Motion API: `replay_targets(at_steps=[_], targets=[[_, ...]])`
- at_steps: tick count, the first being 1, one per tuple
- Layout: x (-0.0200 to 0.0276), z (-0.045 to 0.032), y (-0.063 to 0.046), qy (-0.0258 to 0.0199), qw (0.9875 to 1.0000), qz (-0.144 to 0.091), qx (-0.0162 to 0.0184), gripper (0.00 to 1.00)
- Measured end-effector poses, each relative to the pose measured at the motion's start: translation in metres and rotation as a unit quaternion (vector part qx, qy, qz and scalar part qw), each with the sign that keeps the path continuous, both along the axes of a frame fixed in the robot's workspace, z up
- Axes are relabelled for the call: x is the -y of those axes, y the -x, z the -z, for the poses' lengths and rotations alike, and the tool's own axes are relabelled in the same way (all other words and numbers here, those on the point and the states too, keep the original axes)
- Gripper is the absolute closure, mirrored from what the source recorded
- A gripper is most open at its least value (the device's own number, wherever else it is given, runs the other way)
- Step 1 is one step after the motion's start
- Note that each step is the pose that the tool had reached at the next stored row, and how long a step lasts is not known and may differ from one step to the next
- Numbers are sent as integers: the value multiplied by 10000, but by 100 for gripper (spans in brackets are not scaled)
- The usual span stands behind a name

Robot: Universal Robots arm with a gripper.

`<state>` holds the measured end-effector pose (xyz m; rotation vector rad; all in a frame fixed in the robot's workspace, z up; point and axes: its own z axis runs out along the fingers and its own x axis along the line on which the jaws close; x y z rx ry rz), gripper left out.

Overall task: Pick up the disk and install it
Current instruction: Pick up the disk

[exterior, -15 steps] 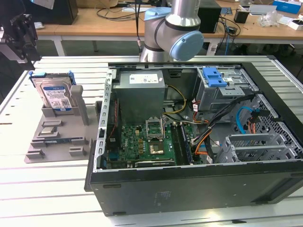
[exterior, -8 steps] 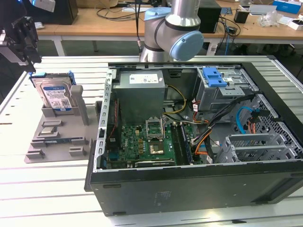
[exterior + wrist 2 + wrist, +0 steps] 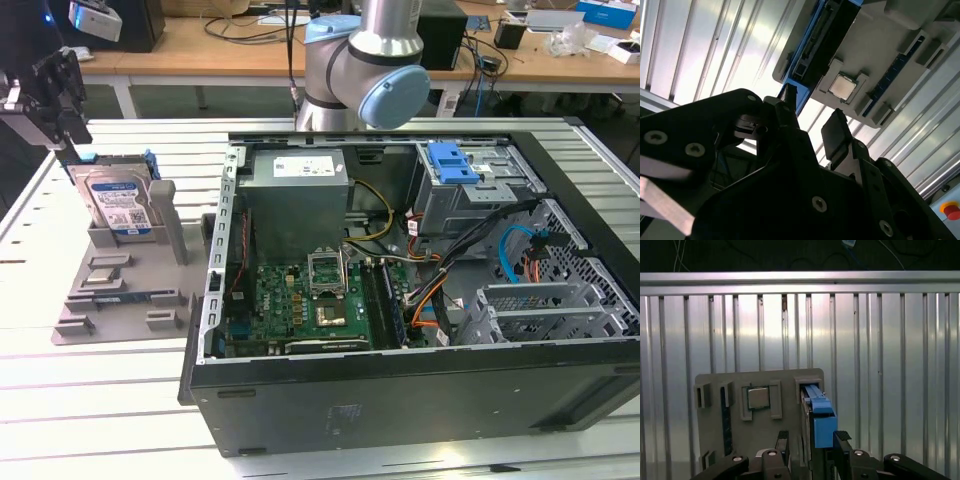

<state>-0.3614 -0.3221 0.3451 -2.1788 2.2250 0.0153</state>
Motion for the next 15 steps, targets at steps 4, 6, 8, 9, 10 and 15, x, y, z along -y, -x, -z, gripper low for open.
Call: replay_targets(at_steps=[4,6,8,9,10,15], targets=[[-71,45,0,0,9999,-150,-1,52],[-110,89,0,2,9998,-221,0,52],[-113,121,-1,4,9997,-224,0,52],[-113,149,-1,5,9997,-224,-1,52],[-114,178,-1,5,9998,-223,-2,52],[-116,297,-94,2,9997,-225,-109,52]])
